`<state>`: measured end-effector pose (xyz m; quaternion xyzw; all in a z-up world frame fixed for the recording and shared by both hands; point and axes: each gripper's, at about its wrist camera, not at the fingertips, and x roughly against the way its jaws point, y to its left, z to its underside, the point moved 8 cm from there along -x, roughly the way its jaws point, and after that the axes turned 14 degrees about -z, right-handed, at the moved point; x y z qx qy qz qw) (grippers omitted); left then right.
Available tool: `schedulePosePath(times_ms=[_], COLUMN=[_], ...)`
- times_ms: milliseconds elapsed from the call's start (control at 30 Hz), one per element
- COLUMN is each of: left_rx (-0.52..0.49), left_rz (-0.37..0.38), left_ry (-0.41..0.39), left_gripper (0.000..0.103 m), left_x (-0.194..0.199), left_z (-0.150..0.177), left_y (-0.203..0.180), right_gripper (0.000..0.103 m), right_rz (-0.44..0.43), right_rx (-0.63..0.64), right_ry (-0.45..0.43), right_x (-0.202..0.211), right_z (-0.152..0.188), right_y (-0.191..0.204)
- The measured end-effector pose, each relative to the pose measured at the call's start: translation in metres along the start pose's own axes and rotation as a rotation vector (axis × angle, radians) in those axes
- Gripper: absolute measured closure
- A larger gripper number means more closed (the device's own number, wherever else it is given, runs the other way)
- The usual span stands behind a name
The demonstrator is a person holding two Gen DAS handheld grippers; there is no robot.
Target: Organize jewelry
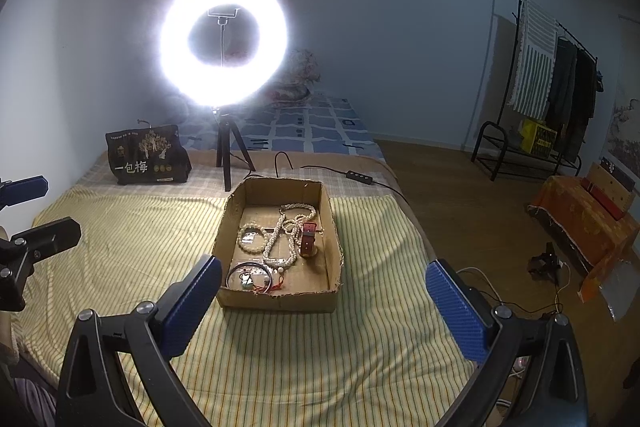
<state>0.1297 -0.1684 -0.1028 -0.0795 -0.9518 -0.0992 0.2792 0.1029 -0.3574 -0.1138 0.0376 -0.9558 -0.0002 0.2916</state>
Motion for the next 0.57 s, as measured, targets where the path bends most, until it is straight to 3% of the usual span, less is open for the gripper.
schedulePosePath(times_ms=[567], left_rx=[0.015], left_rz=[-0.028], left_ry=[-0.031], left_gripper=[0.0], left_x=[0.0021], left_z=[-0.0034], left_y=[0.0081], right_gripper=[0.0], right_rz=[-0.001], right_rx=[-0.012], right_ry=[0.018], right_x=[-0.0052], right_z=[0.0073], right_y=[-0.0009])
